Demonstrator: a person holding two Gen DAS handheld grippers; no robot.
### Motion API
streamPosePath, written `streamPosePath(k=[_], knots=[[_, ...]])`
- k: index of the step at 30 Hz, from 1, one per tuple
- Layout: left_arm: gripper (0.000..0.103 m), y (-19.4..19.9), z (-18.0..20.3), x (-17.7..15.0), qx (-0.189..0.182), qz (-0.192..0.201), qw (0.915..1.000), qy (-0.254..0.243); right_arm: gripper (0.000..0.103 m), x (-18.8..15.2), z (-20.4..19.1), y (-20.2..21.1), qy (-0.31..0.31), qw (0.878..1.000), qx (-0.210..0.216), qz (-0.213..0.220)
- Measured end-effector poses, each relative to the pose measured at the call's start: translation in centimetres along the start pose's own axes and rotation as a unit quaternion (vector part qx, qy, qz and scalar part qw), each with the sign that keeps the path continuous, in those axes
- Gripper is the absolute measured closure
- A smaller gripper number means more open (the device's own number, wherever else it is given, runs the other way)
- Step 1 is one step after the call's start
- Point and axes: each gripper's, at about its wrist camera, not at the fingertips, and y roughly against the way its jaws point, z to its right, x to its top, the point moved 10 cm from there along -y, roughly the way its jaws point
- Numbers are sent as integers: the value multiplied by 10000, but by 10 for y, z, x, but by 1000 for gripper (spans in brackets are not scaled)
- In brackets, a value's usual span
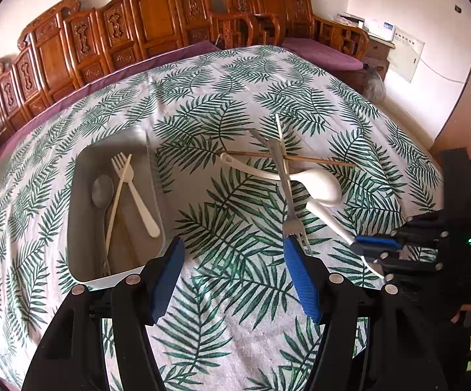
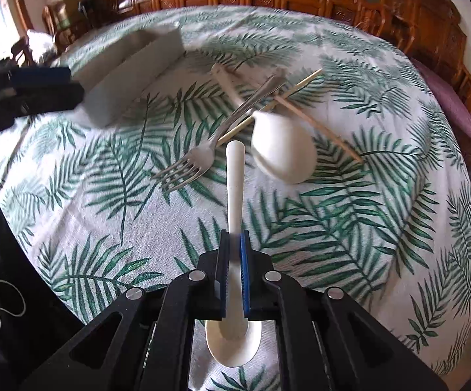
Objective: Organize utensils
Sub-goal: 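Grasp a metal fork with the left gripper while the right holds the white spoon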
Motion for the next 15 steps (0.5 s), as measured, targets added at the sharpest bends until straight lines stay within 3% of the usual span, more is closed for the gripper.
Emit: streamPosePath(k=[13, 15], knots=[[43, -34, 35, 24, -186, 143, 9995, -213, 96, 34, 33, 49, -151, 9975, -105, 682], [49, -44, 35, 26, -227, 121, 9996, -132, 96, 37, 44, 53, -224, 9970, -164, 724]])
